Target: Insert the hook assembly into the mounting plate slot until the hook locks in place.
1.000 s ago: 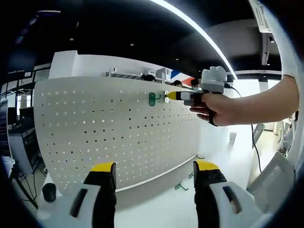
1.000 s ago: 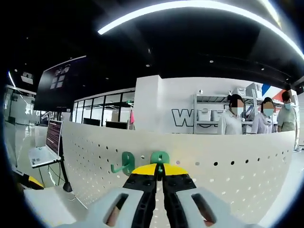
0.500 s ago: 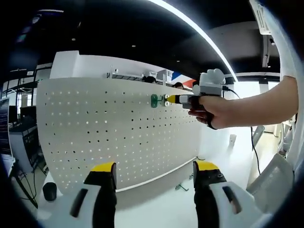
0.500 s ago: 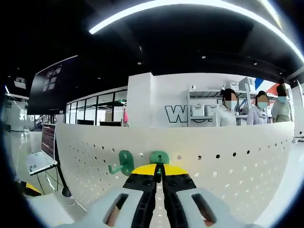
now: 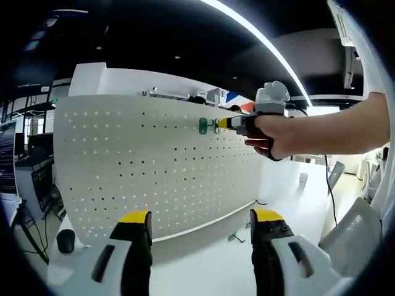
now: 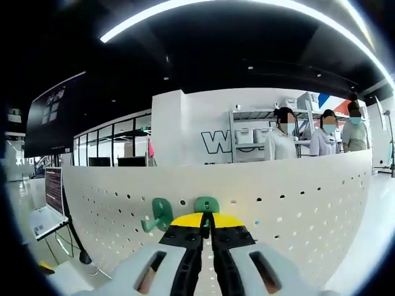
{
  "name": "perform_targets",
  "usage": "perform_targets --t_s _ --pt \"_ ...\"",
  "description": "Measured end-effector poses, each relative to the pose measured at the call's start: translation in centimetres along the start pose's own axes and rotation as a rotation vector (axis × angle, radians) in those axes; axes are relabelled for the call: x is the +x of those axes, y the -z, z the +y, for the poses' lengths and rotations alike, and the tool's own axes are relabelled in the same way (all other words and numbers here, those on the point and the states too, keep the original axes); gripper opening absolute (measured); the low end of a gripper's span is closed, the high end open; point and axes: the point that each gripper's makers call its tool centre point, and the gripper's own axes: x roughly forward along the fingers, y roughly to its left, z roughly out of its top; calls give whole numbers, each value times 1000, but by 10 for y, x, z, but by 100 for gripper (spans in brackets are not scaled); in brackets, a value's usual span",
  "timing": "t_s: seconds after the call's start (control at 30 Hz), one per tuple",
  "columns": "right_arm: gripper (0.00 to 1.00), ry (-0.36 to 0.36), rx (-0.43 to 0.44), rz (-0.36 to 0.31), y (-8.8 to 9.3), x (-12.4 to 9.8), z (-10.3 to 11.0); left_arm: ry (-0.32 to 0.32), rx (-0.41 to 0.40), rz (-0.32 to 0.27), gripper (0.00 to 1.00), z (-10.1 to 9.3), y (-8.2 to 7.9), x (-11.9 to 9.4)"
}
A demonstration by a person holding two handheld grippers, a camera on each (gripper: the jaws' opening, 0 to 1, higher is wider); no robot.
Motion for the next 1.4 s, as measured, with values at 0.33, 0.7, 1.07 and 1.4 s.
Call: perform_targets --t_s 0.33,0.7,1.07,1.4 --pt "4 3 -5 5 1 -1 0 -1 0 -5 67 0 -2 0" --pt "21 -43 41 -55 -8 -9 7 8 9 -3 66 -2 -2 2" --pt "33 -65 -15 -22 1 -15 7 24 17 -2 66 -9 -4 5" --pt "32 -108 -12 -38 0 -16 10 23 23 0 66 -8 -4 5"
